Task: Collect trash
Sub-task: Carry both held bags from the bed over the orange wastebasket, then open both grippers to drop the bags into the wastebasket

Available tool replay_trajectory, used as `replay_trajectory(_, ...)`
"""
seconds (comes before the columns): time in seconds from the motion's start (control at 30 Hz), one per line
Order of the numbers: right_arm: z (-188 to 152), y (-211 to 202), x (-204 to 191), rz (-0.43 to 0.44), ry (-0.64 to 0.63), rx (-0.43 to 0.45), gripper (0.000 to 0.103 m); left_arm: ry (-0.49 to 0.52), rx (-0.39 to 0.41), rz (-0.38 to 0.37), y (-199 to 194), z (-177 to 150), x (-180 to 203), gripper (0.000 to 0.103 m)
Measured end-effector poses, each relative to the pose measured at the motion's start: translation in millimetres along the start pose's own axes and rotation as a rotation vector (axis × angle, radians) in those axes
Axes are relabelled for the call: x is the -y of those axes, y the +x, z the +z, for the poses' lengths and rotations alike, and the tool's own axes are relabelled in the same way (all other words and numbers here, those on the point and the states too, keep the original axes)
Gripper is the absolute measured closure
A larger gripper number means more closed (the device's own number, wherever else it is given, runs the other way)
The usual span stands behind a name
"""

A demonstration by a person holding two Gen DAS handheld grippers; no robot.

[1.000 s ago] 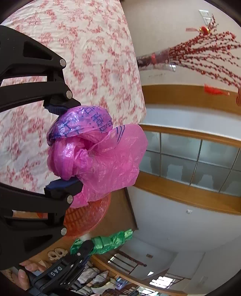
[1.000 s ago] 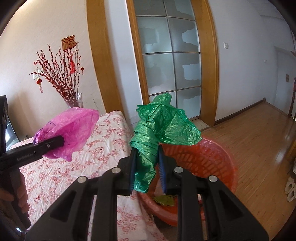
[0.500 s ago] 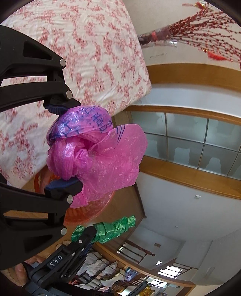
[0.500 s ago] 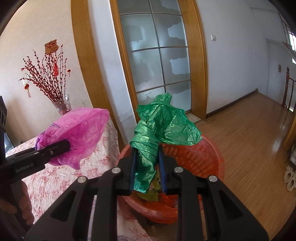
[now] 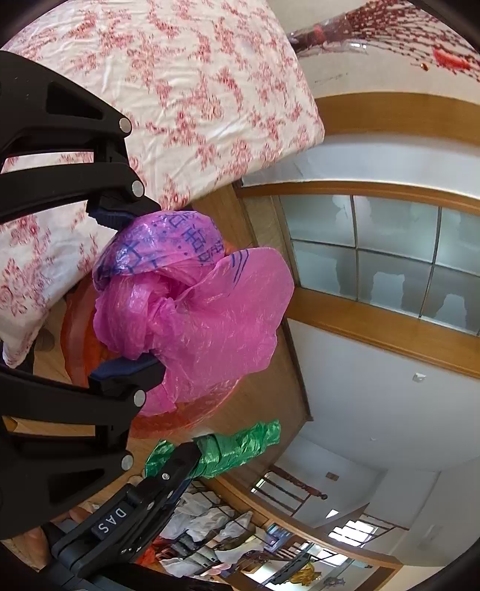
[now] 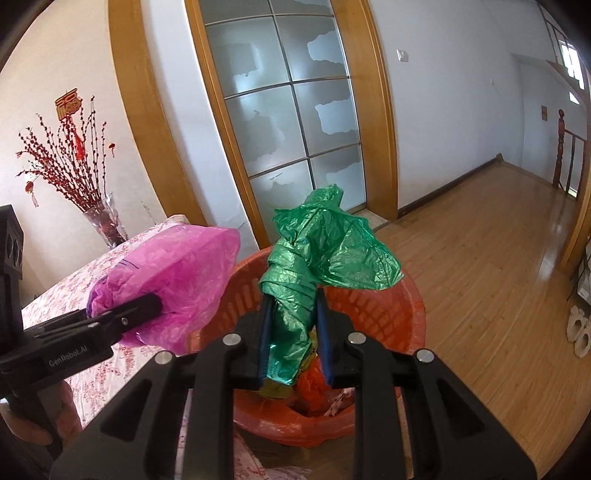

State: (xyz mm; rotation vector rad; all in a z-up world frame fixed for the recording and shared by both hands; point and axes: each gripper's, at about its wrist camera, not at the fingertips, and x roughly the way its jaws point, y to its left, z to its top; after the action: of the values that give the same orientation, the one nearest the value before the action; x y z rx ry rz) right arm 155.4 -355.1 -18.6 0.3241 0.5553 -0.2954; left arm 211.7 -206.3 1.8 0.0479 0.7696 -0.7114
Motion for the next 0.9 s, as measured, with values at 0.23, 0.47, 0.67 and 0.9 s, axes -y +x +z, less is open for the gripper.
replay_trajectory(0.23, -2, 16, 12, -0.007, 0.023, -0.023, 0.081, 0.009, -0.038, -0.017, 22, 0, 11, 0.048)
replay_trajectory(0.47, 1, 34, 25, 0.000, 0.056, -0.047, 0.078, 0.008, -0.074, -0.024, 40, -1, 19, 0.044)
replay_trajectory(0.67, 3, 45, 33, 0.017, 0.092, -0.063, 0.065, -0.004, -0.087, -0.010, 46, -3, 17, 0.032)
replay_trajectory(0.9, -2, 38, 38, -0.010, 0.103, -0.052, 0.059, -0.042, -0.097, 0.010, 42, -6, 5, 0.028)
